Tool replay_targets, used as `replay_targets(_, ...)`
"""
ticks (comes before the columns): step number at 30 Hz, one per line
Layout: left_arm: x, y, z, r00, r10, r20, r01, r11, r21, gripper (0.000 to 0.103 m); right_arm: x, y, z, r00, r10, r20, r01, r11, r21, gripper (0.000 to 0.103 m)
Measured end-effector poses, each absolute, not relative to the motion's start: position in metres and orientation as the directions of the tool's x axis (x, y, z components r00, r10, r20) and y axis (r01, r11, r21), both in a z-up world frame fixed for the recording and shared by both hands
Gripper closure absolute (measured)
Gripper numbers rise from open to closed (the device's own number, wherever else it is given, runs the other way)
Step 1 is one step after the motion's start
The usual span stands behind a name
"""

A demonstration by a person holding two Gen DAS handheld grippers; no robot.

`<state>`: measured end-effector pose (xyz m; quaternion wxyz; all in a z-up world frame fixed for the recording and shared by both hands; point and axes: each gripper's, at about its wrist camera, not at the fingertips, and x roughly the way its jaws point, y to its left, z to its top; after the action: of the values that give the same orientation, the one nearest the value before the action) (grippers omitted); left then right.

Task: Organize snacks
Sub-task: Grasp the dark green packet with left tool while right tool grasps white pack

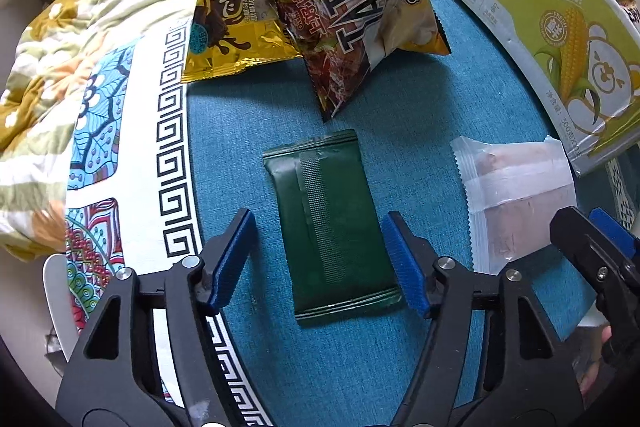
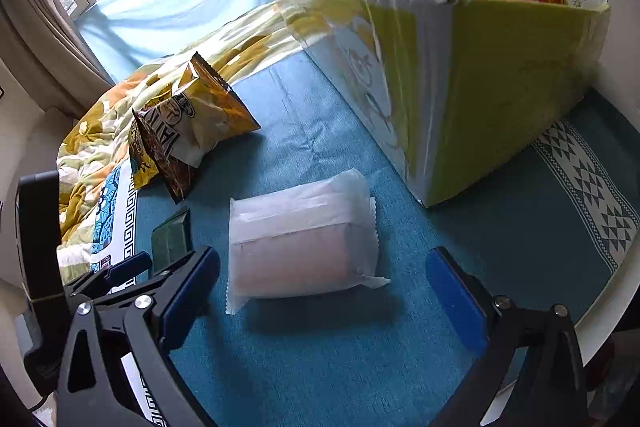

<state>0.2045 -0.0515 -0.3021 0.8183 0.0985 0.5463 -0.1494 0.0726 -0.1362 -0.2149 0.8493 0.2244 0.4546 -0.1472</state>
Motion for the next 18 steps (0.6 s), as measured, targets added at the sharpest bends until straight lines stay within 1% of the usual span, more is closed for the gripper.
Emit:
replay_targets(5, 0.207, -0.049, -0.301, 0.358, -0.141, -0.923, 0.366, 0.931, 0.0, 0.042, 0.082, -0.13, -0.225, 0.534, -0.034, -0.845, 0.43, 0.872, 0.236, 0.001)
replay_targets(6, 0.207, -0.05, -0.301, 0.357, -0.145, -0.923, 0.37, 0.929, -0.003, 0.044, 0.084, -0.129, -0.226, 0.533, -0.032, -0.846, 0.424, 0.875, 0.234, 0.001)
replay_targets(7, 0.207, -0.051, -0.301, 0.358, -0.15, -0.922, 0.377, 0.926, -0.005, 0.047, 0.087, -0.128, -0.227, 0.531, -0.031, -0.847, 0.419, 0.878, 0.231, 0.001)
replay_targets(8, 0.207, -0.052, -0.3, 0.36, -0.154, -0.92, 0.385, 0.923, -0.003, 0.057, 0.089, -0.127, -0.227, 0.53, -0.031, -0.848, 0.414, 0.882, 0.226, 0.001)
replay_targets(9, 0.208, -0.053, -0.299, 0.361, -0.154, -0.92, 0.393, 0.92, 0.0, 0.061, 0.092, -0.125, -0.228, 0.528, -0.033, -0.849, 0.41, 0.885, 0.22, 0.001)
replay_targets(18, 0.22, -0.046, -0.295, 0.339, -0.175, -0.924, 0.394, 0.918, -0.029, 0.062, 0.106, -0.119, -0.24, 0.501, -0.054, -0.864, 0.391, 0.905, 0.17, 0.001)
